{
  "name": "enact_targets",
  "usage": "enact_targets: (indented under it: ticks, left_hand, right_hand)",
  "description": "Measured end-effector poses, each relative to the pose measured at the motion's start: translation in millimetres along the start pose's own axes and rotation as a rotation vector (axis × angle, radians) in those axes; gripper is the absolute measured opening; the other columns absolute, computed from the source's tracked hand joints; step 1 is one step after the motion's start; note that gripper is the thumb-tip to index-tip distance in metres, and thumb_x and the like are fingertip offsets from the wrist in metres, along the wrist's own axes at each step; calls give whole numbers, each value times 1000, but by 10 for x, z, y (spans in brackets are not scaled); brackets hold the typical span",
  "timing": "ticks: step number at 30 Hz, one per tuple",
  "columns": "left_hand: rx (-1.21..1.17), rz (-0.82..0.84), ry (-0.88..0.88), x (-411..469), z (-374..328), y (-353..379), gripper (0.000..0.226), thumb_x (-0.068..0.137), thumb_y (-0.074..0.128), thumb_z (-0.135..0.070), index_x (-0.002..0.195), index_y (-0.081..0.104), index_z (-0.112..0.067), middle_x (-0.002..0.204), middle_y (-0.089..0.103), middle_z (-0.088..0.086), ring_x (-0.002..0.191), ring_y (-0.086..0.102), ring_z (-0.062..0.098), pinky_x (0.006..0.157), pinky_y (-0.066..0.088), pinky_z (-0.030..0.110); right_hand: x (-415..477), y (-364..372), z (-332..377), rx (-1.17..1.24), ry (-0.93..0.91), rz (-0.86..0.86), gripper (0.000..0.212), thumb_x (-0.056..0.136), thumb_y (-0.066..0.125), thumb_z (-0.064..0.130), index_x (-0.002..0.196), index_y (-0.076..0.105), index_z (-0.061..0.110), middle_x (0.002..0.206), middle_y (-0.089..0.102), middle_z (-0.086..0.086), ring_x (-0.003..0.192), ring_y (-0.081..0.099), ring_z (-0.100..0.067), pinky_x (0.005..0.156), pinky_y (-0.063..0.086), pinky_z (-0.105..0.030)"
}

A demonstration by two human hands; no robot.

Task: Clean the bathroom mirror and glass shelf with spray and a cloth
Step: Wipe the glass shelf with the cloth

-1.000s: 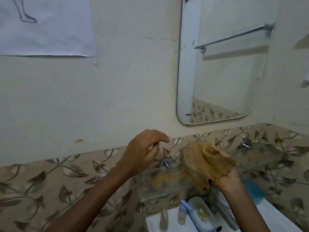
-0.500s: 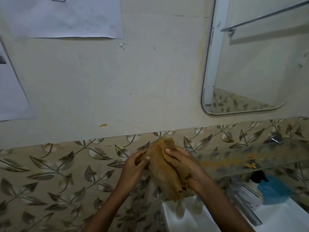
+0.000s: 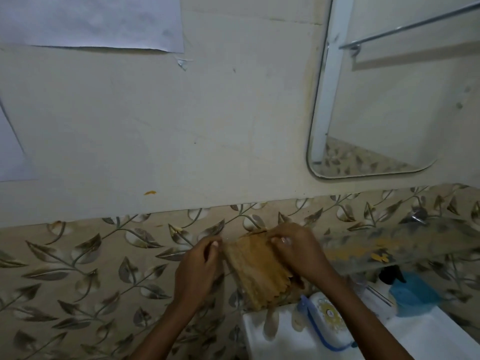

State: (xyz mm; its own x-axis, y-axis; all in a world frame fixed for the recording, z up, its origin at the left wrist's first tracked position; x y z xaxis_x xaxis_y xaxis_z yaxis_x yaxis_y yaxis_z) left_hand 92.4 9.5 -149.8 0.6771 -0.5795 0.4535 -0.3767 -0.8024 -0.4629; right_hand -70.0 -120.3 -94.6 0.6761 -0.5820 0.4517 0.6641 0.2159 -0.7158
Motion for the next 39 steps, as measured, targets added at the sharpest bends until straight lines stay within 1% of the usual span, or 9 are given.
enact_targets:
  ticks: [4, 9, 12, 17, 21, 26, 31, 37, 39]
  left_hand:
    - [-19, -19, 2, 3, 61, -62, 23, 97, 41, -29, 103, 64, -30, 78, 68, -7, 69, 63, 15, 62, 54, 43]
    - [-94, -57, 42, -41, -32, -93, 30, 92, 32, -31, 110, 56, -36, 85, 66, -18, 71, 61, 5, 60, 52, 36]
    - [-111, -42, 91, -42, -101, -45, 34, 90, 31, -29, 114, 54, -38, 92, 69, -9, 72, 62, 4, 59, 50, 34]
    - [-138, -24, 135, -28, -262, 64, 36, 88, 33, -21, 112, 60, -28, 95, 69, -2, 86, 63, 11, 72, 51, 32]
    - [-148, -10, 139, -11, -297, 120, 35, 87, 34, -21, 109, 61, -26, 90, 67, -10, 86, 62, 3, 73, 48, 19]
    - [-163, -36, 123, -11, -298, 152, 35, 85, 35, -35, 105, 61, -26, 90, 68, -5, 85, 62, 5, 69, 49, 25]
    - [-141, -12, 133, -17, -371, 280, 35, 93, 42, 2, 105, 60, -26, 90, 68, -9, 88, 61, 0, 75, 52, 26]
    - [-87, 78, 247, -44, -664, 462, 39, 82, 33, -36, 104, 64, -27, 98, 67, -10, 95, 60, 16, 85, 49, 46]
    - [3, 134, 260, -48, -753, 564, 44, 77, 30, -41, 104, 63, -30, 101, 63, -13, 102, 57, 19, 91, 41, 43]
  right_hand:
    - [-122, 449, 385, -140, -263, 299, 33, 93, 43, 27, 119, 59, 13, 123, 60, -6, 114, 51, -21, 100, 38, -38]
    - [-199, 737, 313, -366, -230, 440, 69, 90, 9, 60, 146, 24, 23, 158, 18, 1, 146, 10, -20, 117, 3, -42]
    - [-224, 702, 255, -354, -227, 446, 84, 76, -8, 60, 147, 21, 25, 158, 17, 3, 147, 8, -17, 117, 2, -41]
    - [-239, 604, 120, -358, -219, 467, 59, 95, 7, 51, 148, 18, 27, 158, 15, 5, 147, 6, -14, 118, 2, -41]
    - [-267, 458, -60, -395, -221, 433, 69, 88, -1, 58, 148, 17, 30, 158, 16, 9, 146, 5, -11, 116, 0, -37]
    - [-310, 259, -306, -386, -212, 389, 80, 78, -12, 57, 148, 17, 31, 158, 16, 10, 146, 4, -9, 117, 0, -35]
    - [-328, 121, -497, -405, -188, 350, 77, 81, -9, 57, 148, 17, 31, 158, 15, 12, 146, 5, -7, 118, 1, -33]
    - [-336, -46, -775, -424, -111, 336, 74, 81, -9, 58, 147, 15, 35, 157, 15, 14, 146, 6, -6, 115, -3, -28]
    - [-325, -120, -864, -455, -85, 309, 74, 81, -9, 57, 147, 17, 36, 156, 19, 14, 145, 8, -7, 115, -3, -29]
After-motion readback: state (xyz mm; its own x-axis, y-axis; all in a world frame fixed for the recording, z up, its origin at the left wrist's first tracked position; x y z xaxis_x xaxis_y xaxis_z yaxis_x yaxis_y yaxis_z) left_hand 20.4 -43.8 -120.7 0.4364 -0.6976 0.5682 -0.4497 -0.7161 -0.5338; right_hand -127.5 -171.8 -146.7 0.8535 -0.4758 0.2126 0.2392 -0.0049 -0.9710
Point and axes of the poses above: each hand's wrist, its own x-axis towards the middle knuckle, its own y-axis out of the palm, z = x × y, the point moved 5 cm from there along x, towards the middle knuckle
